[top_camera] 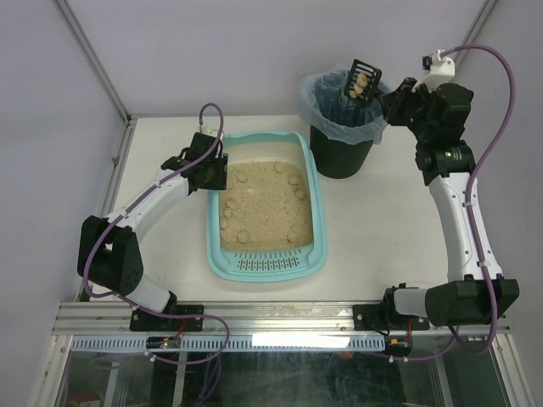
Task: Clean the litter box
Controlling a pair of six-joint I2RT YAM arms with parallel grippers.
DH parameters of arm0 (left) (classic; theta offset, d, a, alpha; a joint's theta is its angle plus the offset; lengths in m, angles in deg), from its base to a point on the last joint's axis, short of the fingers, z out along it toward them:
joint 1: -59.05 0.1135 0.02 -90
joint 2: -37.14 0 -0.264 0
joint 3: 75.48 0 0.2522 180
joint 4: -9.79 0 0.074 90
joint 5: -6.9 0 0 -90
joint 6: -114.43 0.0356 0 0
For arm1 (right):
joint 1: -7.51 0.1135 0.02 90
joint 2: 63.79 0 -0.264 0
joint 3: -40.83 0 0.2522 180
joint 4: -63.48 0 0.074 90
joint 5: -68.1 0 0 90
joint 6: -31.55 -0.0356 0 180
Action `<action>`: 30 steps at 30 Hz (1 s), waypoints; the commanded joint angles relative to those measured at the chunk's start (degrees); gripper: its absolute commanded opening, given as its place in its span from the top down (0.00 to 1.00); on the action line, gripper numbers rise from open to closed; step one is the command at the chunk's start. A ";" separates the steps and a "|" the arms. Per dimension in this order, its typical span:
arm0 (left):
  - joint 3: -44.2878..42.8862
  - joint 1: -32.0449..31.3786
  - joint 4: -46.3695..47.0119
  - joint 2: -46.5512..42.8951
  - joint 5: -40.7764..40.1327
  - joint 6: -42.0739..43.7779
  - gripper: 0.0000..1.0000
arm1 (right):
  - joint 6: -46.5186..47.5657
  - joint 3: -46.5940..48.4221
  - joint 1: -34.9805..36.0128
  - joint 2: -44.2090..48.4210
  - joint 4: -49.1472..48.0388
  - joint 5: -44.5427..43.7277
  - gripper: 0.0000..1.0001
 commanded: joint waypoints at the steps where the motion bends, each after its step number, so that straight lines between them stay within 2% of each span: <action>1: -0.64 -0.71 0.73 -0.98 4.48 -0.11 0.59 | 17.45 7.29 -0.19 -2.73 0.09 -0.63 1.00; 13: -0.64 -0.73 0.75 -0.57 4.25 0.00 0.58 | 27.02 13.24 2.16 -6.95 2.88 -10.09 1.00; 18: -0.58 -0.74 0.75 -0.58 4.00 -0.05 0.59 | 26.67 12.06 3.49 -5.80 1.07 -10.41 1.00; 21: -0.59 -0.73 0.70 -0.58 4.00 -0.03 0.59 | 30.33 10.95 5.41 -4.84 0.90 -10.02 1.00; 25: -0.64 -0.73 0.75 -0.40 4.26 -0.04 0.59 | 36.78 9.99 11.11 -5.27 -0.43 -21.56 1.00; 28: -0.64 -0.75 0.75 -0.51 4.13 0.00 0.59 | 35.86 11.36 12.20 -6.35 0.79 -24.70 1.00; 30: -0.59 -0.74 0.70 -0.51 4.05 0.00 0.59 | 31.81 11.64 12.37 -5.27 1.05 -23.33 1.00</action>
